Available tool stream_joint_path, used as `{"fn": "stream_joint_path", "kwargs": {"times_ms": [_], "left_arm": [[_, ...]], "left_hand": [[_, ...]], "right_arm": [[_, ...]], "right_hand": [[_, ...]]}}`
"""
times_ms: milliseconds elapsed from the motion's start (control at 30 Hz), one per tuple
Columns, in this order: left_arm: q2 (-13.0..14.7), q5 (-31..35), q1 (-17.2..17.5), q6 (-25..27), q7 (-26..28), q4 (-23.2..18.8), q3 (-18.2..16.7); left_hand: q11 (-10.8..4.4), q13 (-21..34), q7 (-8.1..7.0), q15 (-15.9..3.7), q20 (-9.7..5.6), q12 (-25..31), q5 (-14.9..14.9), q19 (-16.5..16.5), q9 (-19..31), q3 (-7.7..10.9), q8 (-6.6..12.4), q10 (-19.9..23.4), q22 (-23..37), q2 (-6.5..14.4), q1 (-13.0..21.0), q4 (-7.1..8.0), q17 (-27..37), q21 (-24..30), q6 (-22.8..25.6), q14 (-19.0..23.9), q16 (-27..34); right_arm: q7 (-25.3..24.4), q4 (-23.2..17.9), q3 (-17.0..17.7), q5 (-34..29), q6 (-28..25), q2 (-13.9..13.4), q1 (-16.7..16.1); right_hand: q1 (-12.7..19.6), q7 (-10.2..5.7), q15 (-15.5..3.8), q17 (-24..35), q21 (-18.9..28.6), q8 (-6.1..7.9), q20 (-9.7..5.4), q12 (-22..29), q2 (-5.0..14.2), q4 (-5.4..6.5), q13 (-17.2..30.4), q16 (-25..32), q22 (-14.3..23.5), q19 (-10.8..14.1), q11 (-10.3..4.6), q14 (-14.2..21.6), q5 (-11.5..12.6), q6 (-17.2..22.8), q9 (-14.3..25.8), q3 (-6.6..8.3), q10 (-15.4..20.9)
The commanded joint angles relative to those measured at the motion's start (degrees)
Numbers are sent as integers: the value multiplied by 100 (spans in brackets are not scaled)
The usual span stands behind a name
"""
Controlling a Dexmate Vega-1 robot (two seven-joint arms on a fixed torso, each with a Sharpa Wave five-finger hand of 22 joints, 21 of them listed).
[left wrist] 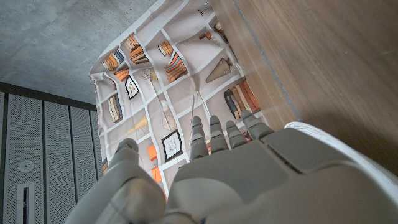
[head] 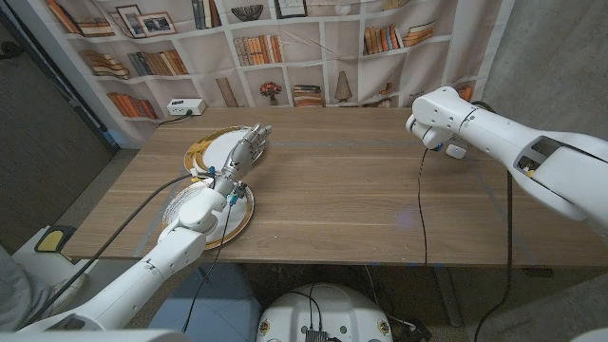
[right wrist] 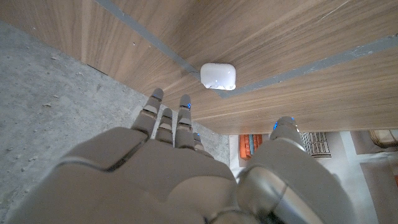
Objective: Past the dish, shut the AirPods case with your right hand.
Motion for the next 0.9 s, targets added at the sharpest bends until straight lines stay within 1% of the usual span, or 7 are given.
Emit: {"fn": "stream_joint_path", "kwargs": {"times_ms": [33, 267, 400, 467, 533, 700, 900], "left_arm": [[7, 30, 52, 59, 63, -61, 19], [-16, 20, 52, 30, 42, -22, 32], [-12, 20, 48, 26, 27, -5, 37], [-11, 10, 49, 29, 22, -2, 35], [-6, 13, 50, 31, 22, 0, 34], [-32, 1, 58, -5, 32, 35, 27], [-49, 10, 33, -10, 2, 62, 55]], "left_hand": [[4, 31, 10, -34, -17, -1, -1, -16, 21, 6, -19, 43, 25, -4, -41, -46, 17, -2, 35, 0, -14], [-7, 31, 9, -34, -18, -2, -1, -16, 20, 6, -20, 45, 25, -2, -43, -50, 17, -2, 34, -2, -15], [-5, 31, 9, -30, -15, -1, -1, -18, 20, 7, -20, 50, 25, -2, -44, -51, 17, -3, 34, 0, -15], [-5, 31, 10, -32, -17, -3, -1, -17, 20, 7, -20, 45, 25, -1, -45, -53, 17, -2, 35, -2, -15], [-2, 31, 11, -30, -14, -2, -1, -18, 20, 7, -19, 48, 25, -1, -46, -53, 17, -3, 35, 0, -14], [-6, 31, 11, -34, -17, -12, -1, -17, 20, 7, -19, 28, 25, 1, -47, -56, 17, -2, 36, 1, -14], [7, 31, 2, -35, -19, -12, -1, -17, 20, 8, -21, 30, 25, 2, -49, -59, 17, -2, 33, -1, -15]], "right_arm": [[745, -99, 637, -1463, 0, 250, -493], [1220, -193, 914, -2199, 0, 343, -727], [1328, -192, 1007, -2431, 0, 395, -806], [1418, -211, 1051, -2586, 0, 411, -853], [1495, -280, 1111, -2764, 22, 411, -931], [1693, -329, 1155, -3045, 0, 429, -994], [1772, -336, 1157, -3232, 0, 461, -1029]], "right_hand": [[71, 129, -12, 12, 9, -21, -18, -12, -1, -11, 19, 5, 13, 46, -27, -13, 4, -86, 21, 47, -55], [106, 114, -73, 12, -2, -23, -50, -42, 26, -15, 22, -6, 13, 36, -60, -31, 9, -92, 23, 62, -115], [128, 91, -84, 12, -4, -24, -64, -48, 43, -17, 24, -8, 12, 43, -88, -31, 12, -95, 23, 71, -122], [138, 103, -87, 12, -3, -24, -41, -44, 48, -19, 25, -7, 12, 52, -95, -24, 13, -95, 24, 74, -110], [149, 69, -121, 13, -7, -20, -59, -49, 71, -15, 26, -10, 12, 47, -115, -30, 15, -86, 24, 84, -122], [166, 69, -113, 14, -7, -16, -49, -48, 97, -14, 27, -14, 12, 55, -138, -35, 16, -74, 25, 96, -119], [179, 47, -120, 13, -8, -11, -51, -50, 100, -17, 29, -22, 12, 61, -141, -48, 15, -59, 25, 98, -124]]}}
